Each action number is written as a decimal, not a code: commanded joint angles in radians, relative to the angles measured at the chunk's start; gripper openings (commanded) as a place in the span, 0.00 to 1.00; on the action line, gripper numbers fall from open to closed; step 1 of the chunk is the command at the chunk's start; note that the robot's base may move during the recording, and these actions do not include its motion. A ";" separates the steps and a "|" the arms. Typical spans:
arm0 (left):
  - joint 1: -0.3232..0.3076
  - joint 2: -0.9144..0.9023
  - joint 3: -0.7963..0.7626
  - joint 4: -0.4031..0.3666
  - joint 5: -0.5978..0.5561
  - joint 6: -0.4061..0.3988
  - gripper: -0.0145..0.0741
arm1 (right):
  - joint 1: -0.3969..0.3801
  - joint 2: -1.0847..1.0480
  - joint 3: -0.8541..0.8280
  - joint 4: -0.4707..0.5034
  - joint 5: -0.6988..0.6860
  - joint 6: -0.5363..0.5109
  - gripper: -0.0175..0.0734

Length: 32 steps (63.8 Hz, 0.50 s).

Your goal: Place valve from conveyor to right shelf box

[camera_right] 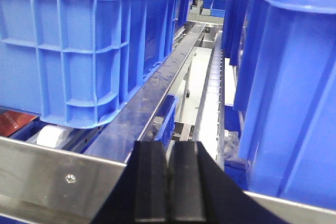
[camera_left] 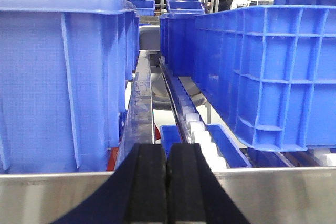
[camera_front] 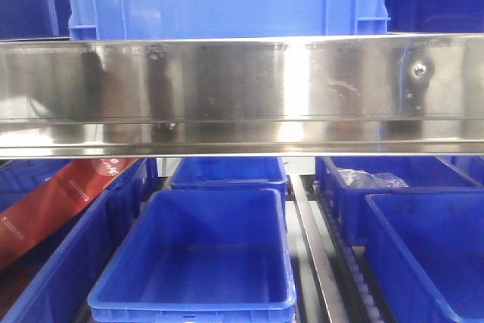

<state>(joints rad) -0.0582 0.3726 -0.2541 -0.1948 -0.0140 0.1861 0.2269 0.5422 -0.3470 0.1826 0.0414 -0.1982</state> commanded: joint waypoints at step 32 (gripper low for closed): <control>0.006 -0.020 0.003 0.120 -0.012 -0.012 0.04 | -0.004 -0.006 0.001 -0.007 -0.027 -0.006 0.01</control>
<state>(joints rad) -0.0582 0.3691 -0.2541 -0.1576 -0.0240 0.1861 0.2269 0.5422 -0.3470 0.1826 0.0407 -0.1982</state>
